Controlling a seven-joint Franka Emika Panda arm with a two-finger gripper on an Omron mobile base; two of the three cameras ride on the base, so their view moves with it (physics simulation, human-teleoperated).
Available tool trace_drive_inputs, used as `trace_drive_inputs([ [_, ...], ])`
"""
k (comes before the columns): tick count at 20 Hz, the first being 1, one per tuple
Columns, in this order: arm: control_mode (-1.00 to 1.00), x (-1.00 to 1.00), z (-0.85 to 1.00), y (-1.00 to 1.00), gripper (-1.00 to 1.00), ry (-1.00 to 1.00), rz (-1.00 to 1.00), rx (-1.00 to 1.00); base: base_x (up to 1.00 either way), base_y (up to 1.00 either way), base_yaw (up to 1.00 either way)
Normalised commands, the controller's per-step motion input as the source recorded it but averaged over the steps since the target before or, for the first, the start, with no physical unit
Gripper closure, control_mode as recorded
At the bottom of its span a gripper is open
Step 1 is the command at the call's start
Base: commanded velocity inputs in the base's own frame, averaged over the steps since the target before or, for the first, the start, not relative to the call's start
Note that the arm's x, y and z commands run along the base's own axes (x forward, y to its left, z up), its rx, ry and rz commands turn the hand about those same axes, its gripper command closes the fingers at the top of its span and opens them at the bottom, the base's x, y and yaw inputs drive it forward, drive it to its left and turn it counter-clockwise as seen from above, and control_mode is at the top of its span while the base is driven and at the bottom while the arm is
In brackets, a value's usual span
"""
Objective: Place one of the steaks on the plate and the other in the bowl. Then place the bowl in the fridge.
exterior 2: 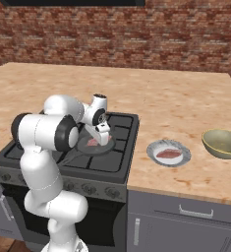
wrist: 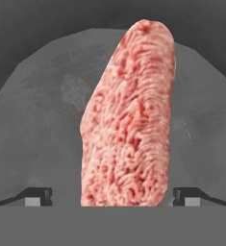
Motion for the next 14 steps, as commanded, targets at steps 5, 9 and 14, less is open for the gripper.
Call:
trace_drive_inputs([
  [5,-1.00,0.00,-0.17,0.00,-1.00,0.00,-0.03,0.00,0.00,0.00,0.00],
  [9,-1.00,0.00,-0.21,0.00,-1.00,0.00,-0.04,0.00,0.00,0.00,0.00],
  [14,-1.00,0.00,-0.19,0.00,1.00,0.00,-0.05,0.00,0.00,0.00,0.00],
])
